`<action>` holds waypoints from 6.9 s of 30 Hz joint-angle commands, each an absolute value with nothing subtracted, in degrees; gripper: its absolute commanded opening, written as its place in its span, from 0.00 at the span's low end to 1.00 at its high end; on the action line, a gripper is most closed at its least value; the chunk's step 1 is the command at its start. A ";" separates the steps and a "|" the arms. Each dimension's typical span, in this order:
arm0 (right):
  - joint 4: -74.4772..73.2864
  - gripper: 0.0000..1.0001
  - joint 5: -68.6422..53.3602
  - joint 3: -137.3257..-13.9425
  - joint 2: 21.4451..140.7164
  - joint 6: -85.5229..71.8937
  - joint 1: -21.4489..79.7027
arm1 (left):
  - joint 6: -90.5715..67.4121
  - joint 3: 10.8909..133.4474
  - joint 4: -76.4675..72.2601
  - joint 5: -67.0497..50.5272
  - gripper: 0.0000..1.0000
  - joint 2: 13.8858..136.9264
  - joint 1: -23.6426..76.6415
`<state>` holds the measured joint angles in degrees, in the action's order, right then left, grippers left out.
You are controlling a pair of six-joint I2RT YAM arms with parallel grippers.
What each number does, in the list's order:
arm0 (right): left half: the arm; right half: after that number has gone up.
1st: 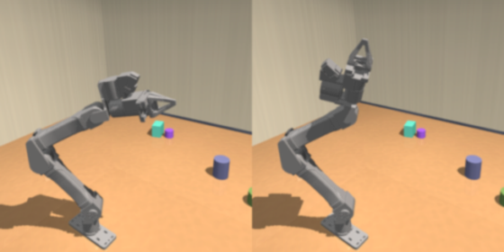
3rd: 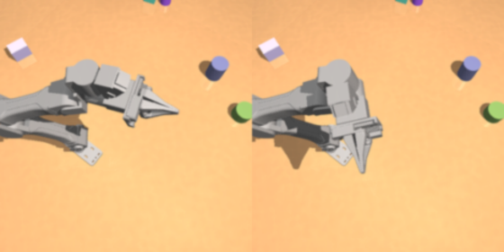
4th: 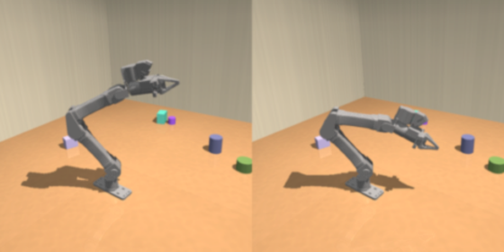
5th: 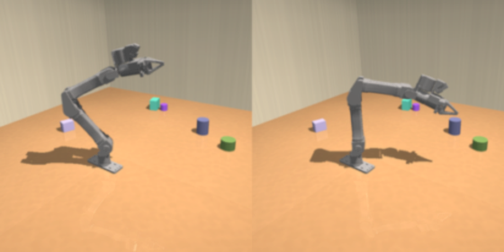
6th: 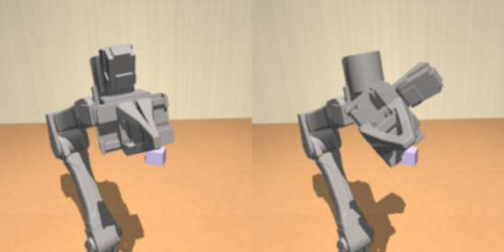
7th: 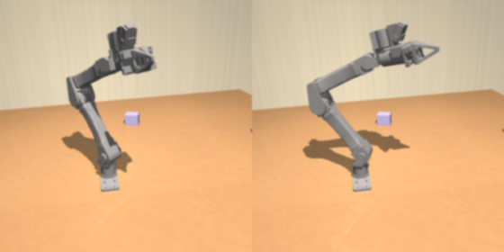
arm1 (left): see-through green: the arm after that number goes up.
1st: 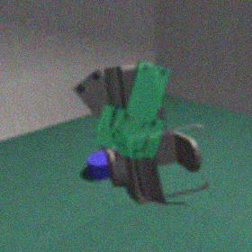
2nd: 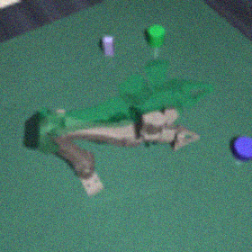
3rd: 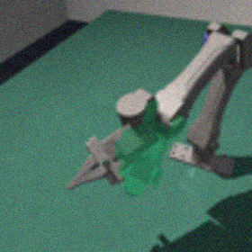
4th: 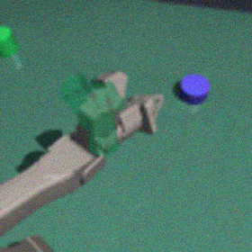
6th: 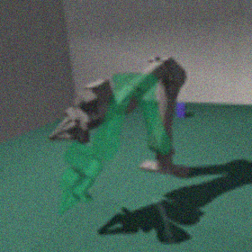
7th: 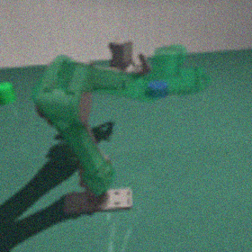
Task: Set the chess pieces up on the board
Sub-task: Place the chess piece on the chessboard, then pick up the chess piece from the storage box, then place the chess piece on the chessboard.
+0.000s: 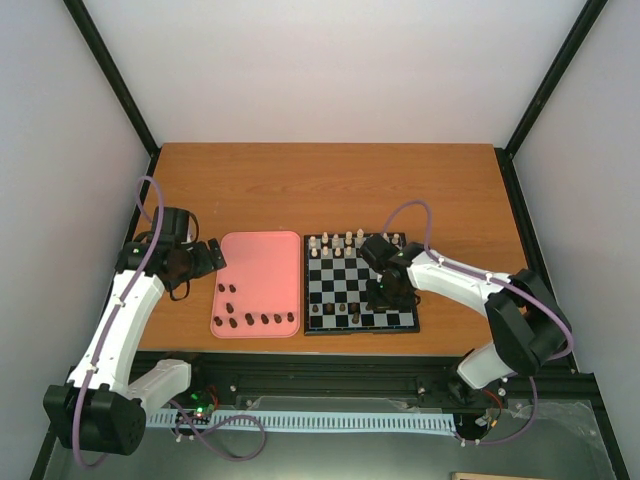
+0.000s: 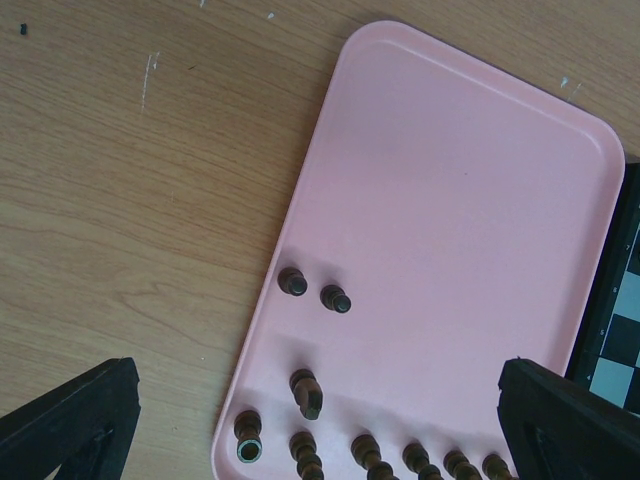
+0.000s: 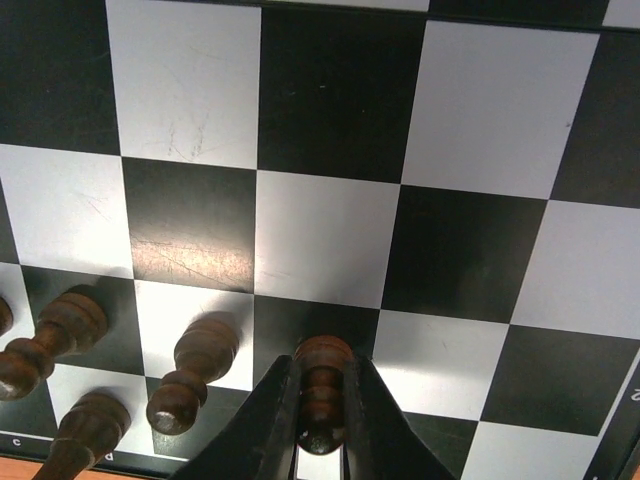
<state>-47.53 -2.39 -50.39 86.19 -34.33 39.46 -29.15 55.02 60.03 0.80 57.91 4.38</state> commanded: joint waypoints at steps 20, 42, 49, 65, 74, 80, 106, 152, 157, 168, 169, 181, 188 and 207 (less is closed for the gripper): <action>-46.43 0.17 -2.81 -53.96 89.39 -33.59 39.02 | -29.27 55.25 60.05 1.26 1.00 56.52 3.95; -48.15 0.27 -2.80 -51.92 86.65 -32.44 39.02 | -29.09 55.05 59.31 1.03 1.00 57.35 4.00; -49.34 0.39 -0.70 -54.88 86.29 -32.12 39.02 | -29.41 54.87 59.43 1.04 1.00 56.89 4.00; -51.26 0.38 3.83 -69.46 91.34 -29.54 40.17 | -28.84 55.91 59.61 1.40 1.00 57.08 3.97; -51.84 0.38 -2.26 -91.86 105.96 -27.49 49.63 | -28.78 58.05 60.34 1.93 1.00 57.26 3.96; -49.12 0.40 -6.95 -103.18 115.08 -26.69 53.20 | -29.67 58.27 61.22 2.20 1.00 55.78 3.95; -53.73 0.39 -20.62 -131.66 140.98 -24.05 59.74 | -31.46 57.40 62.66 2.97 1.00 52.62 4.02; -51.50 0.19 -17.06 -137.68 150.56 -25.38 60.39 | -30.67 58.10 62.50 2.46 1.00 55.24 3.99; -51.65 0.11 -16.58 -137.71 150.53 -25.06 60.30 | -30.59 58.10 62.49 2.47 1.00 55.29 3.98; -51.28 0.08 -11.63 -132.03 143.02 -22.47 60.14 | -30.59 57.66 62.41 2.61 1.00 54.69 3.91; -51.18 0.08 -11.11 -130.51 141.80 -22.39 60.01 | -30.64 57.66 62.40 2.61 1.00 54.67 3.96; -49.75 0.08 -5.03 -112.54 125.51 -22.27 57.94 | -30.32 58.27 61.38 2.43 1.00 55.18 3.98; -48.61 0.08 -1.67 -97.14 111.04 -23.95 53.65 | -29.64 58.10 60.23 1.90 1.00 56.52 3.97; -53.64 0.08 4.22 -56.71 78.55 -36.70 40.39 | -29.49 56.37 57.89 0.35 1.00 59.43 3.98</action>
